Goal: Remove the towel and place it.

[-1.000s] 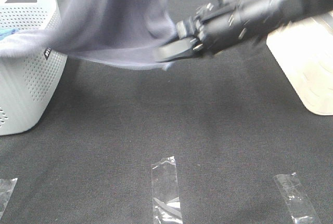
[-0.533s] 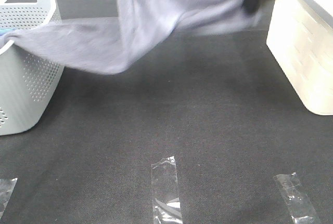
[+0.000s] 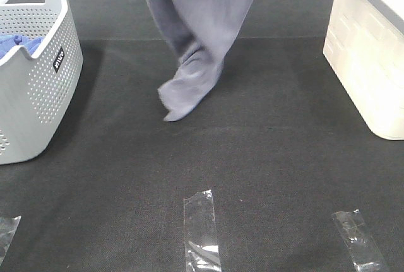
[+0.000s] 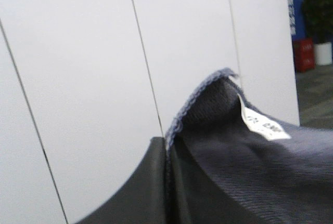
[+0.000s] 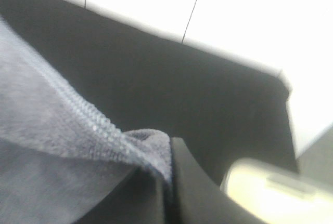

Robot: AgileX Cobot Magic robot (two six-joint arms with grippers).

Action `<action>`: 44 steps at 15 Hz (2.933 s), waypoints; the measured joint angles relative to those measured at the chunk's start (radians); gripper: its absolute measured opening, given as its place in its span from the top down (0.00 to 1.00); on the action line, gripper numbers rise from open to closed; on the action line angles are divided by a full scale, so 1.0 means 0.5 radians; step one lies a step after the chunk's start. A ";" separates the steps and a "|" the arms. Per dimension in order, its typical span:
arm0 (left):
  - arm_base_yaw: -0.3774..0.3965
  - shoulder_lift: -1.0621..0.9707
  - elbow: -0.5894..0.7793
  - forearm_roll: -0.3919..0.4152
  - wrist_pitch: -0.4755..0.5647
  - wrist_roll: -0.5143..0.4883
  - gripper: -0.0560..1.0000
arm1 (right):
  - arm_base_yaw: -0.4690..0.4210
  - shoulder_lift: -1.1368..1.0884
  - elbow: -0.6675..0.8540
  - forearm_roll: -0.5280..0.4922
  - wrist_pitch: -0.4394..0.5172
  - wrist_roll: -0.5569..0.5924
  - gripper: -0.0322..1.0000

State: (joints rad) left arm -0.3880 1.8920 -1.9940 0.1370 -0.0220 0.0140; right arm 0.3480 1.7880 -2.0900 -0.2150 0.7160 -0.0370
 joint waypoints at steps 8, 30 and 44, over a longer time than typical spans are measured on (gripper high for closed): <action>0.238 0.010 -0.028 0.014 -0.442 0.000 0.95 | 0.004 0.042 -0.010 -0.102 -0.764 0.000 0.97; 0.228 0.500 -0.028 -0.218 1.080 -0.002 0.95 | 0.006 0.672 -0.010 -0.088 0.202 0.100 0.97; 0.302 0.554 -0.642 -0.074 -0.412 0.090 0.95 | -0.022 0.630 -0.704 -0.994 -0.810 0.360 0.97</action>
State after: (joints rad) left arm -0.2370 2.1690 -2.3150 0.1000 -0.2280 0.0590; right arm 0.3370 2.1030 -2.4420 -0.7120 0.3110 0.1430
